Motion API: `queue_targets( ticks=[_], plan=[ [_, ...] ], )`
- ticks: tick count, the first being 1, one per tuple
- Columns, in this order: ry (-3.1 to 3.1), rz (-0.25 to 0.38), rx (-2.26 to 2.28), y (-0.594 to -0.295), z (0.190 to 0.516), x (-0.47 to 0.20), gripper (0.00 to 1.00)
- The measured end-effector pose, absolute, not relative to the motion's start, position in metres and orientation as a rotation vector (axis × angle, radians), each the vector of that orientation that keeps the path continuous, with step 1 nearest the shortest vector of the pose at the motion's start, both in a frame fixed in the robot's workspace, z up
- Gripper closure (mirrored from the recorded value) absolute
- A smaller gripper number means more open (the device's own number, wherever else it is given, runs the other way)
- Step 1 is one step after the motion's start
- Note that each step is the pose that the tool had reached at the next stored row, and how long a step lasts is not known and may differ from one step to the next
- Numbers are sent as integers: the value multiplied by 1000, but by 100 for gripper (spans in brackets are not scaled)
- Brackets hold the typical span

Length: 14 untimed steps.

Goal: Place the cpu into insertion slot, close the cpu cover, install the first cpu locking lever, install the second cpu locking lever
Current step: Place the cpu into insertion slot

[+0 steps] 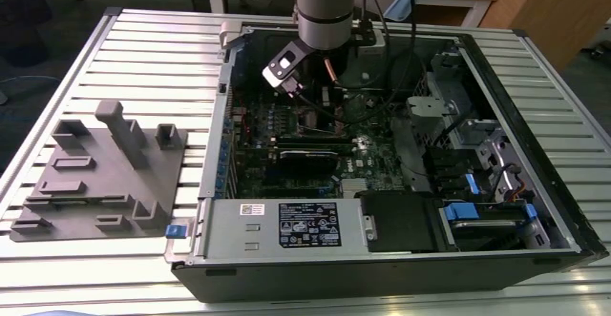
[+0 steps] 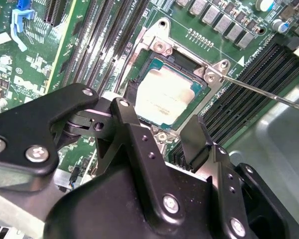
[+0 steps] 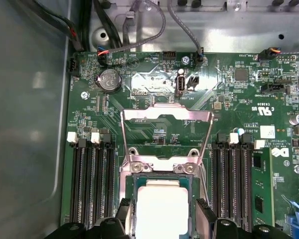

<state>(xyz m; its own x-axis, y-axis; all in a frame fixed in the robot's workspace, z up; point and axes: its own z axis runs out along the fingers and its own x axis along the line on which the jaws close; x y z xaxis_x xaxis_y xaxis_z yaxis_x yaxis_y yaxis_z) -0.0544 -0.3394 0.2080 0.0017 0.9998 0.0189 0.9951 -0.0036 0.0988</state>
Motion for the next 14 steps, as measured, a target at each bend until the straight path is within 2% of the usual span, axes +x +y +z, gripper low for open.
queue_targets(
  ticks=[6, 7, 8, 11, 14],
  plan=[
    [2177, 128, 2182, -339, 208, -54, 40],
    [2176, 128, 2182, -339, 208, -54, 47],
    [2176, 128, 2182, -339, 208, -54, 47],
    [2177, 128, 2182, -339, 209, -54, 64],
    [2177, 128, 2182, -339, 209, -54, 70]
  ],
)
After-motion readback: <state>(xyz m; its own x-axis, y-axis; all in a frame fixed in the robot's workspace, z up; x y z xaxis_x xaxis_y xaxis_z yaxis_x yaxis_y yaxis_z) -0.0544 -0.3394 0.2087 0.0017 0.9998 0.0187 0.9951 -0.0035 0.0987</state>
